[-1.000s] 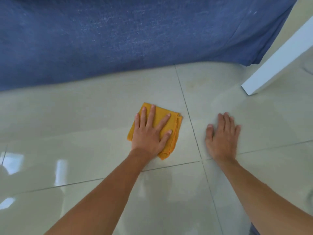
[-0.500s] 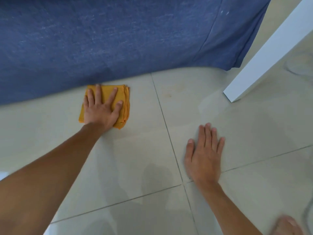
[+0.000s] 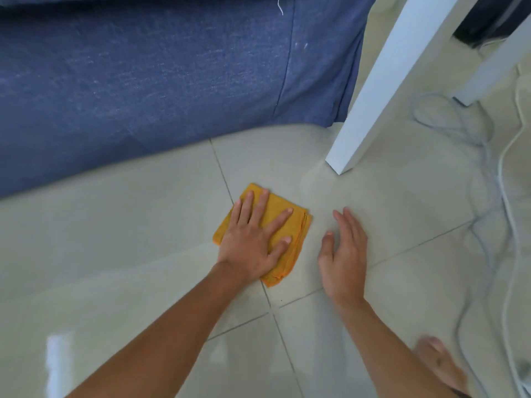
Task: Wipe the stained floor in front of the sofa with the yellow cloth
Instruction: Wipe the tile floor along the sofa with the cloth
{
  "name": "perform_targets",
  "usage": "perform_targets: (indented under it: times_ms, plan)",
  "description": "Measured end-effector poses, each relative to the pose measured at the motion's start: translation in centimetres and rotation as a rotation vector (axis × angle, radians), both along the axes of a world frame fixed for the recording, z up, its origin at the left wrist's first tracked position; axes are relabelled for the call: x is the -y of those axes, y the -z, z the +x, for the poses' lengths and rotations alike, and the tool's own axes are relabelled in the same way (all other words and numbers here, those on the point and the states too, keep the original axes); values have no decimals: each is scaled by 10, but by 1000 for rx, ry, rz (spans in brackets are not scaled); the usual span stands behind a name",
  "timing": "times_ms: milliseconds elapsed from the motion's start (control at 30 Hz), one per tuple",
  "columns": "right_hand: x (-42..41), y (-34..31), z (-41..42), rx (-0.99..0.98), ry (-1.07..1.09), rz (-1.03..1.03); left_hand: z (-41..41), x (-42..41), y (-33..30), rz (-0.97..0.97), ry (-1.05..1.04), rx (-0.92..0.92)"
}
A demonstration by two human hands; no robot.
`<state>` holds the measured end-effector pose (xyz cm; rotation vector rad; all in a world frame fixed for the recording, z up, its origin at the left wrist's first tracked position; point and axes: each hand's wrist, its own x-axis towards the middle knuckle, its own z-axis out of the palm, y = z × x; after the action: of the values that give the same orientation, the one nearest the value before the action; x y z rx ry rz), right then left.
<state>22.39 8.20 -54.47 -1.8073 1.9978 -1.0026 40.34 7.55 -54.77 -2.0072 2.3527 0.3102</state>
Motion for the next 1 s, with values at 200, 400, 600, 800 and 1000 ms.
perform_targets:
  times_ms: [200,400,600,800,1000]
  plan:
    - [2,14,-34,-359,-1,167,82,-85,1,-17,-132,47]
    - [0,21,-35,-413,4,166,137,11,8,-33,-527,90]
    - [2,24,-34,-411,-20,174,88,140,14,-47,-546,103]
    - [4,21,-37,-309,-35,161,-26,145,10,-27,-243,30]
    - [3,4,-45,62,-32,190,-56,29,4,-16,-66,-57]
